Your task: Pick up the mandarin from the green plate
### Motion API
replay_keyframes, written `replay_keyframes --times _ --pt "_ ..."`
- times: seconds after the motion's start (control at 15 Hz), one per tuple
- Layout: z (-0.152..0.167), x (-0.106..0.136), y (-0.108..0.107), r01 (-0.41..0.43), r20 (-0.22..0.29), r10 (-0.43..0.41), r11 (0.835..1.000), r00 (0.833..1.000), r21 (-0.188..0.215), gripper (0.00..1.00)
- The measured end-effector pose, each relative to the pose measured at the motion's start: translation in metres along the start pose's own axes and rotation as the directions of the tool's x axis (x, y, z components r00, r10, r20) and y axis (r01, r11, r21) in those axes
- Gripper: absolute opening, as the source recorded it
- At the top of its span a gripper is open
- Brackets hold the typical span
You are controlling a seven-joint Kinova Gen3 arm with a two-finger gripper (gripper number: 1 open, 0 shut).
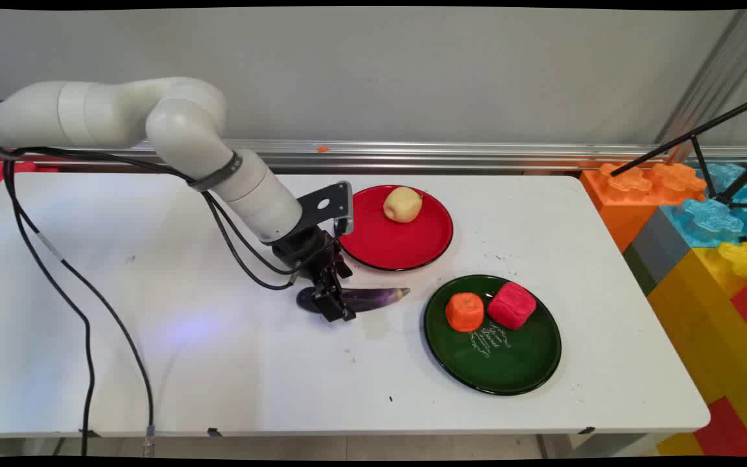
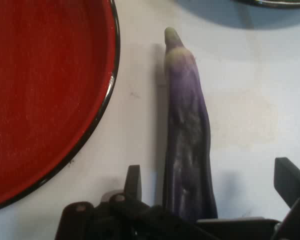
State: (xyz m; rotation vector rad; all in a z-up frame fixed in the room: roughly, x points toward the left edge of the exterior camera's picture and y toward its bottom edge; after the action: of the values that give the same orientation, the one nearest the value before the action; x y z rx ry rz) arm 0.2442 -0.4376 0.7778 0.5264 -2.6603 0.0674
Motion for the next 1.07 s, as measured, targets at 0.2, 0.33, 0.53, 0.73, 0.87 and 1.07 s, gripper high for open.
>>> replay_keyframes --times 0.2,0.33,0.53,0.73,0.87,1.07 --pt "-0.005 0.006 0.004 0.027 -0.007 -0.026 1.000 1.000 0.012 1.00" --pt "-0.009 0.012 0.007 0.050 -0.013 -0.050 0.998 0.999 0.023 1.00" --pt "-0.015 0.029 0.014 0.101 -0.029 -0.099 0.994 0.995 0.042 1.00" --pt "-0.021 0.048 0.026 0.152 -0.048 -0.149 0.987 0.988 0.053 1.00" --pt "-0.021 0.062 0.036 0.177 -0.062 -0.174 0.983 0.983 0.055 1.00" --pt "-0.019 0.076 0.047 0.195 -0.078 -0.191 0.979 0.979 0.052 1.00"
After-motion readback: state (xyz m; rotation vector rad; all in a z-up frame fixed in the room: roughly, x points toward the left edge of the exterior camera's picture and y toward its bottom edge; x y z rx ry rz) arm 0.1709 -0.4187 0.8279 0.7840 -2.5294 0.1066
